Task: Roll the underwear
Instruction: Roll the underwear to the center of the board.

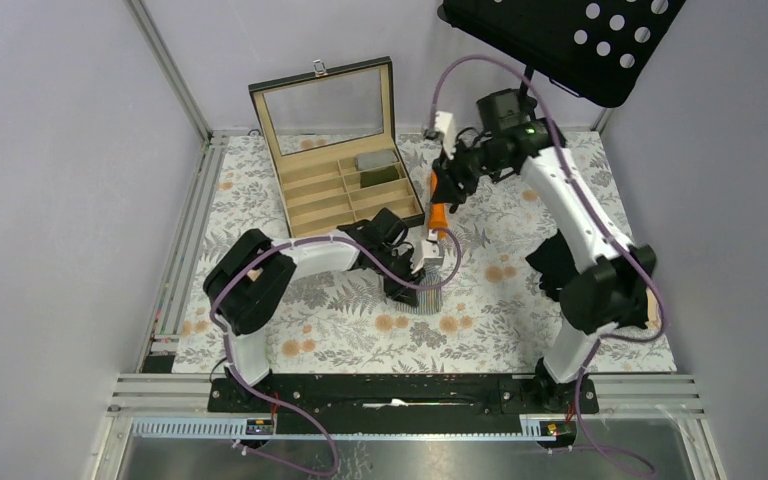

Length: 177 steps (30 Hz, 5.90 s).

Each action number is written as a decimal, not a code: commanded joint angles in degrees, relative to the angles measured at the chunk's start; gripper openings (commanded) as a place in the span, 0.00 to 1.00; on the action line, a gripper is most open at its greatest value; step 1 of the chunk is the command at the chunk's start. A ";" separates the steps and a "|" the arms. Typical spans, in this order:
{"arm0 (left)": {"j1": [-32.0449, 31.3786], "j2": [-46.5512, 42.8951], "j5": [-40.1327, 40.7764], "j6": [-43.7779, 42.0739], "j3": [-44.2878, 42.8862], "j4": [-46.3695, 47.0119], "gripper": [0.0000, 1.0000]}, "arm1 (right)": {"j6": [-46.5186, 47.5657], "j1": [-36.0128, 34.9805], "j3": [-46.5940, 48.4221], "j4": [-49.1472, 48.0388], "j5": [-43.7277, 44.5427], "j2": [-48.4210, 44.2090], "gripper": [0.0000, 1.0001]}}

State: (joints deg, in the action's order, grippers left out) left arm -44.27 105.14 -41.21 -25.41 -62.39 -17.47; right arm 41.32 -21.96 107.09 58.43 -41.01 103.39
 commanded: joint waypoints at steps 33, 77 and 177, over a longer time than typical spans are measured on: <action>8.24 27.29 -10.89 8.99 -21.29 -22.01 0.18 | 19.06 -19.74 -71.95 -51.37 16.62 -35.84 0.58; 7.03 -36.04 13.13 -13.51 5.96 -4.99 0.66 | 9.84 -4.50 -26.17 -3.92 -3.06 21.77 0.08; 7.71 41.50 -15.86 -3.35 -43.69 -47.34 0.00 | -8.46 -12.63 -62.29 -14.56 0.07 -49.60 0.59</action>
State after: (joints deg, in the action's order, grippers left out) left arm -35.35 142.47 -68.45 -26.55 -106.94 -69.45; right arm 32.14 -33.82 49.28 45.52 -41.04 51.42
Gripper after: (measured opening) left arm 0.252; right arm 0.593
